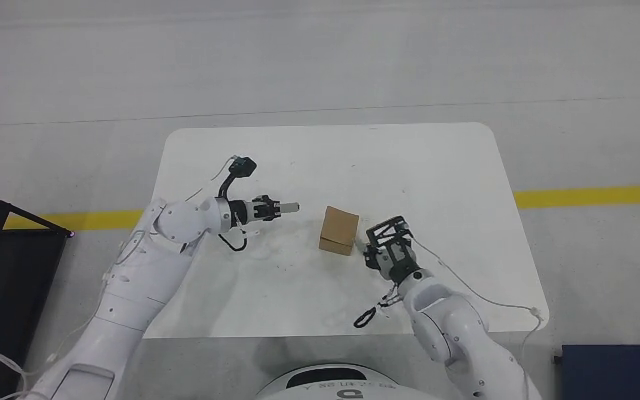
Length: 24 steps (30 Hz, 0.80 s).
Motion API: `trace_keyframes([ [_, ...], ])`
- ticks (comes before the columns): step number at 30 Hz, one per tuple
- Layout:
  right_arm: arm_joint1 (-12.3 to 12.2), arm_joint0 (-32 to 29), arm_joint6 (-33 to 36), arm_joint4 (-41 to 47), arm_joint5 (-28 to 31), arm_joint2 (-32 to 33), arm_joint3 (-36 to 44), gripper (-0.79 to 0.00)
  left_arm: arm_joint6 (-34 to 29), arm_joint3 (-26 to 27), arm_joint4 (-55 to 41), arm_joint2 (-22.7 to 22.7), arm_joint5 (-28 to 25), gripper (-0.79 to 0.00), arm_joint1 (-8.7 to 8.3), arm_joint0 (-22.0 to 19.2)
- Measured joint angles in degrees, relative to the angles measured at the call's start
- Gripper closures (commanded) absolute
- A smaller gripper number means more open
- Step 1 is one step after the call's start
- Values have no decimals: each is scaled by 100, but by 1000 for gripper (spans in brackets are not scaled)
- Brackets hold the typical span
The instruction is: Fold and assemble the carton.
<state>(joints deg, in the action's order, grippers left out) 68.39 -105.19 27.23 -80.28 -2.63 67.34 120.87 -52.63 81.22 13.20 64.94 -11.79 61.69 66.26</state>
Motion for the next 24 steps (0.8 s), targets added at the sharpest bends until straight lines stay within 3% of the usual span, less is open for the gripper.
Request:
trace_keyframes([
  [4,34,186,-20,-24,121,-264,-156,-539,-121,-37,53,-104,-24,-785,0,43],
  [14,256,1011,-9,894,-1002,-536,-931,-388,-86,-94,42,-382,-24,-785,46,39],
  [21,318,1366,510,1232,-1093,-583,-1072,-471,-78,-154,45,-450,-46,-785,55,-4],
  [22,324,1400,573,1242,-1107,-595,-1090,-557,-72,-160,44,-456,-48,-785,56,-7],
  [24,338,1469,705,1261,-1152,-626,-1135,-570,-64,-166,41,-469,-53,-785,57,-16],
])
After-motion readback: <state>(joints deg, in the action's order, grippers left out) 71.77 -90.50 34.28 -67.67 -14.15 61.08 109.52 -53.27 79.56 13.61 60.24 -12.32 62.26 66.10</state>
